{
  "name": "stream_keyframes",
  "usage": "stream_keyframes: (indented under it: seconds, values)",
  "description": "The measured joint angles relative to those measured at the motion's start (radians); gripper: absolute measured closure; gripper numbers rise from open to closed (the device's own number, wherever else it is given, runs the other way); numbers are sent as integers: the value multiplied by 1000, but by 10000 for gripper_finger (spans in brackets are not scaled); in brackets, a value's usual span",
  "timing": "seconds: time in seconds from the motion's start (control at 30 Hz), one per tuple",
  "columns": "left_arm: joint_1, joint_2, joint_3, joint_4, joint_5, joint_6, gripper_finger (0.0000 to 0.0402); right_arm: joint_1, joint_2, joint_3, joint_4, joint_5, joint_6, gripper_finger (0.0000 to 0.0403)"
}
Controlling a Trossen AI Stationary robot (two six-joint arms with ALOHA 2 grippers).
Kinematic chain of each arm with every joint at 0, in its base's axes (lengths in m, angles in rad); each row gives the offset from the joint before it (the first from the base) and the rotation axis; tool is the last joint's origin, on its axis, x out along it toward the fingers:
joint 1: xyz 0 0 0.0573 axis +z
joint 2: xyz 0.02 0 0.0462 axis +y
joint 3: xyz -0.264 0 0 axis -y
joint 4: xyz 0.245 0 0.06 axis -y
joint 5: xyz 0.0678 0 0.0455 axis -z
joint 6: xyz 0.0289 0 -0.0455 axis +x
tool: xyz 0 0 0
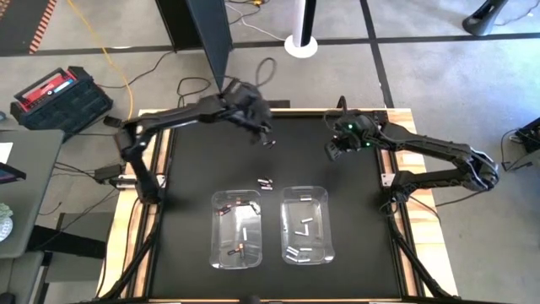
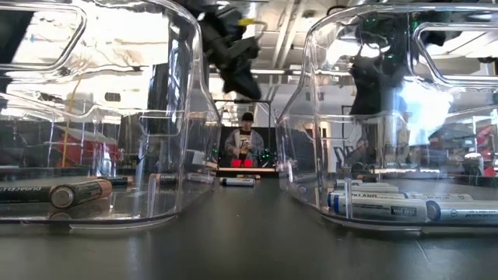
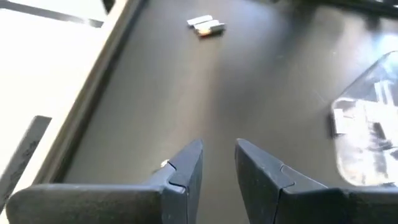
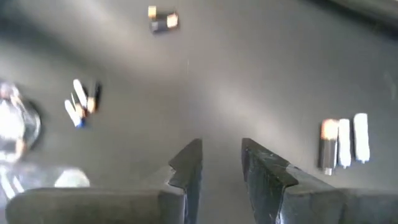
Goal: Sort batteries
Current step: Put the white battery into the right transparent bin
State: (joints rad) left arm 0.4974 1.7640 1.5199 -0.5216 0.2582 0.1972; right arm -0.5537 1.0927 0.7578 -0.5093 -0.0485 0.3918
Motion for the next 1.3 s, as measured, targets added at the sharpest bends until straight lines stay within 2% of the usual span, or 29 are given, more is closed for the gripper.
stream_keyframes:
  seconds: [0.17, 0.37, 0.5, 0.57, 0.73, 0.87, 1.0, 1.3]
  values:
    - [57, -139, -208, 137, -1, 3, 310, -55, 0, 0, 91, 2, 2, 250]
    - [103, -246, -337, 174, -1, 9, 310, -113, 38, 56, 99, 3, -28, 210]
    - [129, -280, -367, 170, -2, -16, 310, -142, 124, 163, 95, 6, -98, 191]
    - [135, -292, -375, 177, -2, -37, 310, -168, 186, 230, 33, 6, -124, 188]
    - [137, -294, -381, 151, -2, -105, 310, -251, 383, 425, -274, 7, -143, 186]
    - [127, -295, -381, 148, -3, -144, 310, -307, 526, 533, -477, 7, -229, 186]
    - [118, -295, -381, 150, -5, -201, 310, -344, 594, 539, -536, 6, -322, 193]
    - [79, -294, -381, 197, -72, -274, 310, -425, 614, 463, -500, 1, -376, 224]
